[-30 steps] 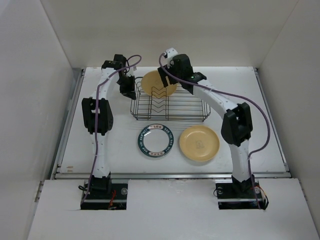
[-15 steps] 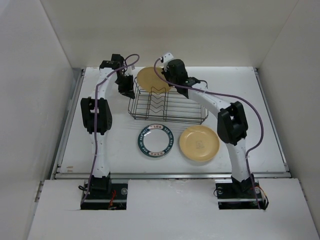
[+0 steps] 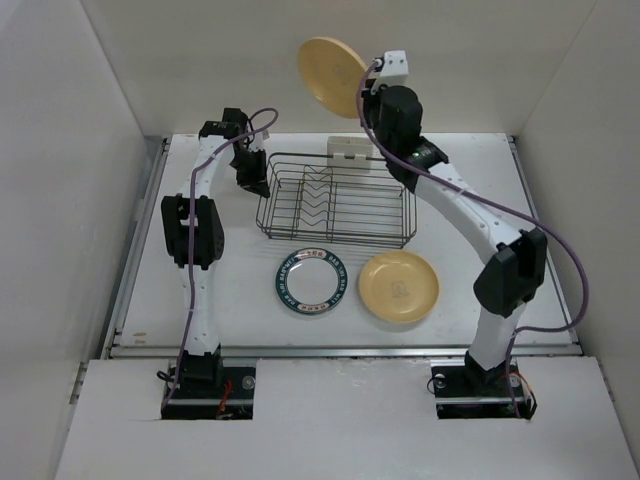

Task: Unload the plates from the dish rack

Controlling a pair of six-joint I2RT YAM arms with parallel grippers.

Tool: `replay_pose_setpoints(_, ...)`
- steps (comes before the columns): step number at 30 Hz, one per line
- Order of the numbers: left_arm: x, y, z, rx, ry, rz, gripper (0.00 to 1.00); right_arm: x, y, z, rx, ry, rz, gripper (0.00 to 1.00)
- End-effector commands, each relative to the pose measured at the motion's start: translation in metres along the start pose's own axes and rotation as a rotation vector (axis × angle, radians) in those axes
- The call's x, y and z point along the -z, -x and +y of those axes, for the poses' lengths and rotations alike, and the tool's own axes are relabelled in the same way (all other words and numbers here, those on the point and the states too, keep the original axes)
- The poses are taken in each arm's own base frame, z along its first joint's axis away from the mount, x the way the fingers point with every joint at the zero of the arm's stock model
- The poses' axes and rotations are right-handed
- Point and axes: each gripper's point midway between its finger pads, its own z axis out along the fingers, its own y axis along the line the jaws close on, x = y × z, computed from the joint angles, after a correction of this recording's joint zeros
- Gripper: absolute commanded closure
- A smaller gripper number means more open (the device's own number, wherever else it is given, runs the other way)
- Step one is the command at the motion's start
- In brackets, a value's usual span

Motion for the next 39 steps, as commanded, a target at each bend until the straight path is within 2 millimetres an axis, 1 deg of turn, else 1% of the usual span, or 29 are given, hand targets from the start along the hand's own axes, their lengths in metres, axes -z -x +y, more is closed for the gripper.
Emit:
replay_pose_setpoints(1, -0.008, -0.022, 0.001, 0.082, 0.006, 0.084, 1.0, 0.029, 0.032, -0.012, -0.146, 0.052, 0.023, 1.0)
replay_pose_setpoints(3, -0.004, -0.018, -0.004, 0.115, -0.004, 0.067, 1.0, 0.045, 0.013, -0.012, -0.228, 0.133, 0.134, 1.0)
replay_pose_setpoints(4, -0.001, -0.014, -0.01, 0.123, -0.023, 0.05, 1.0, 0.065, -0.01, -0.013, -0.25, 0.223, 0.238, 1.0)
replay_pose_setpoints(6, 0.002, -0.014, -0.017, 0.147, -0.057, 0.046, 1.0, 0.09, -0.032, -0.015, -0.306, 0.291, 0.336, 1.0)
replay_pose_setpoints(7, 0.002, -0.011, -0.021, 0.171, -0.07, 0.036, 1.0, 0.111, -0.071, -0.016, -0.311, 0.332, 0.455, 1.0)
replay_pose_setpoints(8, -0.001, -0.009, -0.022, 0.182, -0.08, 0.031, 1.0, 0.135, -0.062, -0.016, -0.346, 0.354, 0.45, 1.0)
replay_pose_setpoints(9, 0.001, -0.012, -0.025, 0.198, -0.094, 0.039, 1.0, 0.148, -0.069, -0.021, -0.369, 0.36, 0.47, 1.0)
replay_pose_setpoints(10, -0.002, -0.011, -0.025, 0.209, -0.095, 0.033, 1.0, 0.167, -0.077, -0.016, -0.396, 0.402, 0.508, 1.0)
replay_pose_setpoints(11, 0.001, -0.01, -0.029, 0.233, -0.109, 0.027, 1.0, 0.192, -0.09, -0.023, -0.425, 0.403, 0.534, 1.0)
replay_pose_setpoints(13, -0.001, -0.01, -0.031, 0.253, -0.122, 0.03, 1.0, 0.219, -0.105, -0.025, -0.512, 0.399, 0.587, 1.0)
replay_pose_setpoints(14, -0.001, -0.008, -0.032, 0.258, -0.124, 0.022, 1.0, 0.238, -0.137, -0.028, -0.546, 0.384, 0.677, 1.0)
replay_pose_setpoints(15, -0.002, -0.006, -0.032, 0.268, -0.126, 0.015, 1.0, 0.252, -0.139, -0.033, -0.57, 0.377, 0.682, 1.0)
replay_pose_setpoints(18, -0.003, -0.002, -0.04, 0.271, -0.145, 0.005, 1.0, 0.293, -0.18, -0.039, -0.646, 0.321, 0.815, 1.0)
replay_pose_setpoints(20, -0.002, 0.0, -0.043, 0.258, -0.136, -0.006, 1.0, 0.307, -0.192, -0.042, -0.708, 0.279, 0.847, 1.0)
replay_pose_setpoints(21, -0.005, -0.001, -0.043, 0.233, -0.119, -0.007, 1.0, 0.317, -0.208, -0.045, -0.727, 0.238, 0.882, 1.0)
replay_pose_setpoints(22, -0.005, -0.001, -0.04, 0.224, -0.1, -0.013, 1.0, 0.323, -0.209, -0.048, -0.745, 0.223, 0.872, 1.0)
replay_pose_setpoints(24, -0.003, 0.001, -0.035, 0.206, -0.072, -0.03, 1.0, 0.333, -0.225, -0.052, -0.773, 0.157, 0.922, 1.0)
replay_pose_setpoints(26, -0.004, 0.002, -0.037, 0.172, -0.064, -0.038, 1.0, 0.338, -0.242, -0.058, -0.793, 0.099, 0.944, 1.0)
replay_pose_setpoints(28, -0.001, 0.009, -0.029, 0.129, -0.02, -0.07, 1.0, 0.342, -0.255, -0.063, -0.798, 0.044, 0.974, 1.0)
replay_pose_setpoints(29, -0.007, 0.007, -0.029, 0.109, -0.004, -0.061, 1.0, 0.344, -0.263, -0.064, -0.803, 0.019, 0.994, 1.0)
replay_pose_setpoints(31, -0.002, 0.012, -0.024, 0.085, 0.032, -0.081, 1.0, 0.346, -0.269, -0.072, -0.818, -0.052, 1.007, 1.0)
replay_pose_setpoints(32, -0.006, 0.008, -0.021, 0.078, 0.036, -0.062, 1.0, 0.349, -0.274, -0.074, -0.811, -0.072, 1.02, 1.0)
replay_pose_setpoints(33, -0.004, 0.011, -0.02, 0.075, 0.048, -0.073, 1.0, 0.351, -0.276, -0.076, -0.817, -0.095, 1.026, 0.95)
replay_pose_setpoints(34, -0.002, 0.013, -0.021, 0.063, 0.047, -0.082, 1.0, 0.352, -0.278, -0.078, -0.819, -0.116, 1.03, 0.84)
replay_pose_setpoints(35, -0.002, 0.011, -0.02, 0.066, 0.049, -0.072, 1.0, 0.355, -0.281, -0.081, -0.81, -0.138, 1.04, 0.78)
replay_pose_setpoints(36, -0.002, 0.011, -0.02, 0.066, 0.049, -0.072, 1.0, 0.357, -0.284, -0.083, -0.803, -0.155, 1.054, 0.68)
replay_pose_setpoints(37, -0.002, 0.011, -0.018, 0.057, 0.058, -0.073, 1.0, 0.359, -0.285, -0.083, -0.809, -0.166, 1.065, 0.41)
replay_pose_setpoints(38, -0.002, 0.011, -0.018, 0.057, 0.058, -0.073, 1.0, 0.361, -0.285, -0.086, -0.8, -0.184, 1.072, 0.28)
replay_pose_setpoints(39, -0.002, 0.011, -0.018, 0.057, 0.058, -0.073, 1.0, 0.361, -0.285, -0.089, -0.791, -0.203, 1.076, 0.2)
